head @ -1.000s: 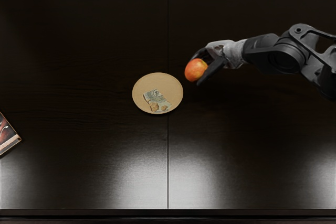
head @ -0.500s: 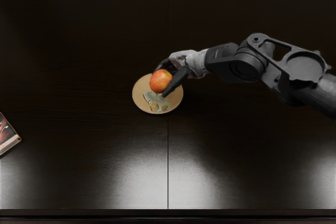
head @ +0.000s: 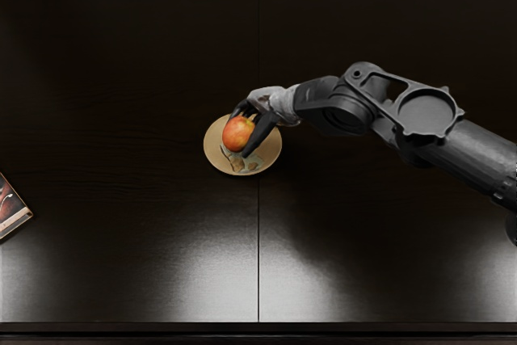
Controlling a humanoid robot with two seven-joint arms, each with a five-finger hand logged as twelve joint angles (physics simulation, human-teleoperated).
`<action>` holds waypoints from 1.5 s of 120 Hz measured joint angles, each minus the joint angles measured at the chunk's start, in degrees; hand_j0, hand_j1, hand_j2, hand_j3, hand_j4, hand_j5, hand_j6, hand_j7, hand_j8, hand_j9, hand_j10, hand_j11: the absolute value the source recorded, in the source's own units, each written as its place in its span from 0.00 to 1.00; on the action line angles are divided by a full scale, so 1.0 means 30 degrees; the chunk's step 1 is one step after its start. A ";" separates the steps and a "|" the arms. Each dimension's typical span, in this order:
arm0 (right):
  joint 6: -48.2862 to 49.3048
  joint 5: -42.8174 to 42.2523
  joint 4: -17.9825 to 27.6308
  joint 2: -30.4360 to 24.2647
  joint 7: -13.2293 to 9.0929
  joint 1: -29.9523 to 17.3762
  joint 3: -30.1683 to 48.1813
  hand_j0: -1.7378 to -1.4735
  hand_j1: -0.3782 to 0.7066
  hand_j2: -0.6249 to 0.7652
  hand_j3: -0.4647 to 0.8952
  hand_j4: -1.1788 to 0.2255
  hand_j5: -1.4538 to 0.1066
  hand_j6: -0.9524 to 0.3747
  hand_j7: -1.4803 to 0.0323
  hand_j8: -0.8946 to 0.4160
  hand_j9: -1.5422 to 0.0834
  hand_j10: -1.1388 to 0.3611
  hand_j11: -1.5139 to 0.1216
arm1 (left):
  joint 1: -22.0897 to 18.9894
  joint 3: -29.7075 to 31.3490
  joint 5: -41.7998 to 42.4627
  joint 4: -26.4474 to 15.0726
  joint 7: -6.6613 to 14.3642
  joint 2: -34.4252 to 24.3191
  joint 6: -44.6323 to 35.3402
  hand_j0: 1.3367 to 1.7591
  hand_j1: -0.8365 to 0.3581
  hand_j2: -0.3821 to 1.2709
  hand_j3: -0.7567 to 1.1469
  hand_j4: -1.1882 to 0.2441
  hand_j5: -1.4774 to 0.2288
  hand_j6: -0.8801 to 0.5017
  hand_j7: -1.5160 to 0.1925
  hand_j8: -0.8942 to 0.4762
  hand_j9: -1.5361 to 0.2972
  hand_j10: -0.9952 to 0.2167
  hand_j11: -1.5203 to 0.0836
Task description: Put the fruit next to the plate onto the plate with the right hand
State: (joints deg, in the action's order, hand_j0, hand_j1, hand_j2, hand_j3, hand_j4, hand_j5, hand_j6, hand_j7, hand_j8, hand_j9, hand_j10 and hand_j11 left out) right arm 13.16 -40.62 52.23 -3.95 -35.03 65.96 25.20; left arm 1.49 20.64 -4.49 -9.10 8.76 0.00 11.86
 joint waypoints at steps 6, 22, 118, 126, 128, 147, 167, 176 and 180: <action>-0.0014 -0.0093 -0.0045 0.0070 0.0001 0.0005 0.0003 0.34 0.59 0.57 0.34 0.47 0.29 0.42 0.34 0.30 0.33 0.28 0.31 | 0.0000 0.0001 0.0000 -0.0001 0.0001 0.0000 0.0000 0.76 0.76 0.26 0.40 0.67 0.69 0.47 0.71 0.48 0.67 0.63 0.76; -0.0050 -0.0218 -0.0101 0.0167 0.0008 -0.0009 0.0004 0.32 0.58 0.51 0.34 0.45 0.37 0.39 0.41 0.27 0.41 0.33 0.39 | 0.0000 0.0003 0.0001 -0.0001 0.0003 0.0000 0.0000 0.76 0.76 0.26 0.40 0.67 0.69 0.47 0.71 0.48 0.67 0.63 0.76; 0.0154 0.0990 0.0801 -0.2069 0.0010 -0.0010 0.0977 0.30 0.16 0.44 0.34 0.75 0.83 0.63 0.88 0.59 0.85 0.68 0.83 | 0.0000 -0.0002 0.0001 -0.0008 0.0001 0.0000 0.0000 0.76 0.76 0.26 0.40 0.67 0.69 0.47 0.71 0.48 0.67 0.63 0.76; 0.0299 0.2014 0.1256 -0.2813 0.0010 -0.0013 0.1059 0.30 0.13 0.44 0.34 0.77 0.85 0.64 0.89 0.61 0.87 0.69 0.85 | 0.0000 0.0001 0.0001 -0.0009 -0.0001 0.0000 0.0000 0.76 0.76 0.26 0.40 0.67 0.69 0.47 0.71 0.48 0.67 0.63 0.76; 0.0355 0.2284 0.1334 -0.2973 0.0010 -0.0013 0.1073 0.30 0.13 0.44 0.34 0.77 0.85 0.65 0.90 0.61 0.87 0.70 0.85 | 0.0000 0.0001 0.0001 -0.0009 0.0001 0.0000 0.0000 0.76 0.76 0.26 0.40 0.67 0.69 0.47 0.71 0.48 0.67 0.63 0.76; 0.1656 0.4902 0.1684 -0.4449 0.0090 -0.0127 0.1982 0.30 0.10 0.44 0.34 0.79 0.88 0.67 0.92 0.63 0.90 0.71 0.87 | 0.0000 0.0003 0.0001 -0.0001 0.0001 0.0000 0.0000 0.76 0.76 0.26 0.40 0.67 0.69 0.47 0.71 0.48 0.67 0.63 0.76; 0.3710 0.8750 0.1737 -0.6188 0.0127 -0.0228 0.2603 0.30 0.08 0.44 0.34 0.80 0.89 0.68 0.93 0.64 0.91 0.72 0.88 | 0.0000 0.0002 0.0001 -0.0006 0.0005 0.0000 0.0000 0.76 0.76 0.26 0.40 0.67 0.69 0.47 0.71 0.48 0.67 0.63 0.76; 0.4645 1.0280 0.1727 -0.6921 0.0121 -0.0366 0.2744 0.30 0.08 0.44 0.34 0.81 0.89 0.68 0.94 0.65 0.91 0.73 0.89 | 0.0000 0.0001 0.0001 -0.0004 0.0002 0.0000 0.0000 0.76 0.76 0.26 0.40 0.67 0.69 0.47 0.71 0.48 0.67 0.63 0.76; 0.5133 1.0982 0.1714 -0.7223 0.0117 -0.0448 0.2781 0.30 0.08 0.44 0.34 0.81 0.89 0.68 0.94 0.65 0.91 0.73 0.89 | 0.0000 0.0001 0.0001 -0.0002 0.0004 0.0000 0.0000 0.76 0.76 0.26 0.40 0.67 0.69 0.47 0.71 0.48 0.67 0.63 0.76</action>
State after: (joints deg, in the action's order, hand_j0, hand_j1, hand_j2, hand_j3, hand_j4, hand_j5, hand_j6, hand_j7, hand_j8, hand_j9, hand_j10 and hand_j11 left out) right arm 28.56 -7.68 57.37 -25.62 -34.68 64.62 33.54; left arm 1.49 20.64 -4.48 -9.11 8.77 0.00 11.86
